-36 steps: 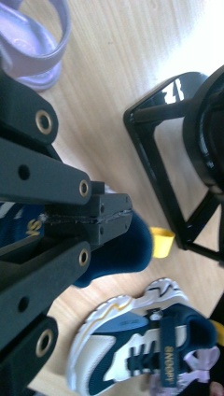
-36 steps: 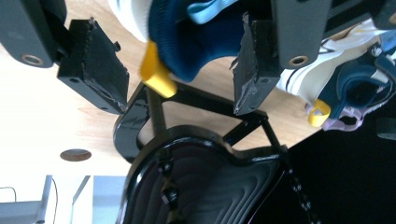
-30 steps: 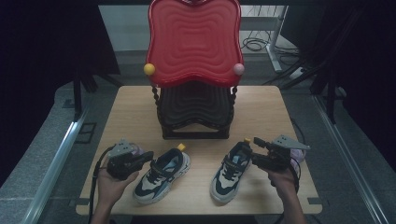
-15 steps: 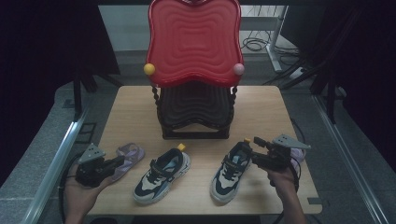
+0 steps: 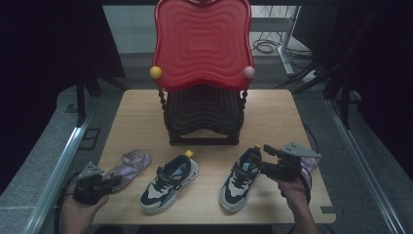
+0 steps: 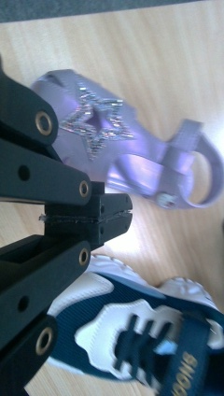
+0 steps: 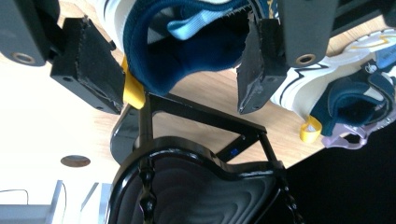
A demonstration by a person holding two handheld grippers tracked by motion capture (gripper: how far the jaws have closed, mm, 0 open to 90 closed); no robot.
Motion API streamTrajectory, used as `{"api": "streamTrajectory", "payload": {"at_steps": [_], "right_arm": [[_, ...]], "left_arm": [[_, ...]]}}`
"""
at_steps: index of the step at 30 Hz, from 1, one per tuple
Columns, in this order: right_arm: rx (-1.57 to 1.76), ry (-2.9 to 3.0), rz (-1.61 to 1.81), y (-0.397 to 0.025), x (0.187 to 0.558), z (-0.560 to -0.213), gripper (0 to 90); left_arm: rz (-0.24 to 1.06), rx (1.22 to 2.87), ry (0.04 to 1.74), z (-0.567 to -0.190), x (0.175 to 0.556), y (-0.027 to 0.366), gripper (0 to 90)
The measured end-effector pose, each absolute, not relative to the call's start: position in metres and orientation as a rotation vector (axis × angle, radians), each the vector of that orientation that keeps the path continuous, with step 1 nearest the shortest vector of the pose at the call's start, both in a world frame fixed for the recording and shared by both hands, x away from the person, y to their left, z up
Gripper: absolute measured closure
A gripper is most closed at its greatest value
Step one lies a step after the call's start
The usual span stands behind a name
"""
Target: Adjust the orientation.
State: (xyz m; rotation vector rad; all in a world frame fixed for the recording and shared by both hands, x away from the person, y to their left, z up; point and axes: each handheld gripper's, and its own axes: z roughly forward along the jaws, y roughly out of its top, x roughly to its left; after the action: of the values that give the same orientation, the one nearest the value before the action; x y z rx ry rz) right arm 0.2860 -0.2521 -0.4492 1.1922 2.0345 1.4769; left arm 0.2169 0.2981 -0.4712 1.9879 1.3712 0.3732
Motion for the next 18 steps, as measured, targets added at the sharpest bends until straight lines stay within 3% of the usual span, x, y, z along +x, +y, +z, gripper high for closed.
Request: {"api": "streamTrajectory", "payload": {"at_steps": [18], "right_arm": [[1.217, 2.005, 1.456, -0.259, 0.279, -0.448, 32.8]], "left_arm": [[0.288, 2.037, 1.422, -0.506, 0.225, 0.299, 90.0]]}}
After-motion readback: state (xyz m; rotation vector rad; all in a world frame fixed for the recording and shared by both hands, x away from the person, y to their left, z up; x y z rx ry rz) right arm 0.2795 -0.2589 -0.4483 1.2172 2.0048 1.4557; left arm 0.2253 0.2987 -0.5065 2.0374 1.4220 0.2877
